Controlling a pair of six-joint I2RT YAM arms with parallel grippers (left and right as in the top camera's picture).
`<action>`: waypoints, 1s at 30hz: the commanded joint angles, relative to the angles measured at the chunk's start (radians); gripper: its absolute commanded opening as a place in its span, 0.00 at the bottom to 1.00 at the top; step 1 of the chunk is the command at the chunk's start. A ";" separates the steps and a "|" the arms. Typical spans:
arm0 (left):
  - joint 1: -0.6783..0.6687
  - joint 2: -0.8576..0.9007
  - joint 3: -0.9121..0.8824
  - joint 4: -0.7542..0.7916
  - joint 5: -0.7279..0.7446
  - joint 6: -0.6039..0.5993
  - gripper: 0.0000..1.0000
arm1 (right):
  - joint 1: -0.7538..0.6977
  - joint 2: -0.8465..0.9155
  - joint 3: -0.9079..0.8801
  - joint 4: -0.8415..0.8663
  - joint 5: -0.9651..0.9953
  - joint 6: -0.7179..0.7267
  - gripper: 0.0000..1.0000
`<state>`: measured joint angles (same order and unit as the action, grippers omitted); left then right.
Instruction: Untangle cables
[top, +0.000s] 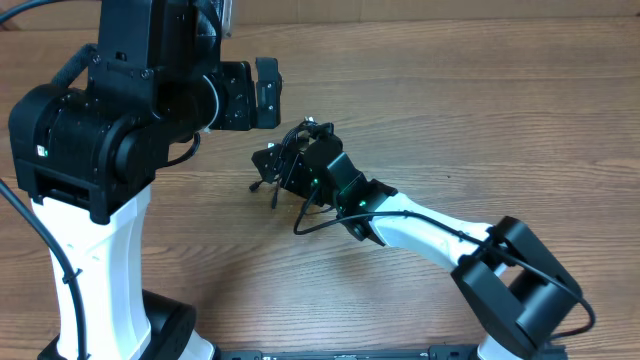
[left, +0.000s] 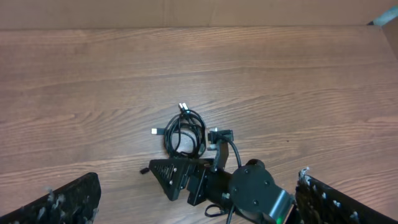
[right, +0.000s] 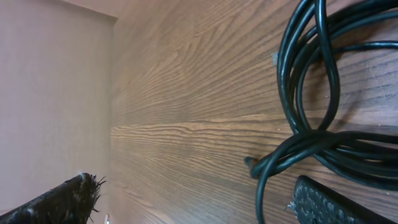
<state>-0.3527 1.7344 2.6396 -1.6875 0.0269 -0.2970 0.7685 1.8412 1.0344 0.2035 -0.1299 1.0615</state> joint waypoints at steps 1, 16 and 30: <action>-0.001 -0.009 0.013 -0.002 0.010 0.051 1.00 | 0.021 0.053 0.024 0.032 0.001 0.005 1.00; -0.001 -0.016 0.013 -0.002 0.007 0.080 1.00 | 0.036 0.098 0.029 0.079 -0.026 -0.046 0.04; 0.001 -0.016 0.013 -0.002 -0.181 0.085 1.00 | -0.080 -0.297 0.470 -0.787 -0.037 -0.576 0.04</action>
<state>-0.3527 1.7344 2.6396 -1.6878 -0.1005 -0.2317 0.6983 1.6318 1.3369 -0.4034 -0.2176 0.7380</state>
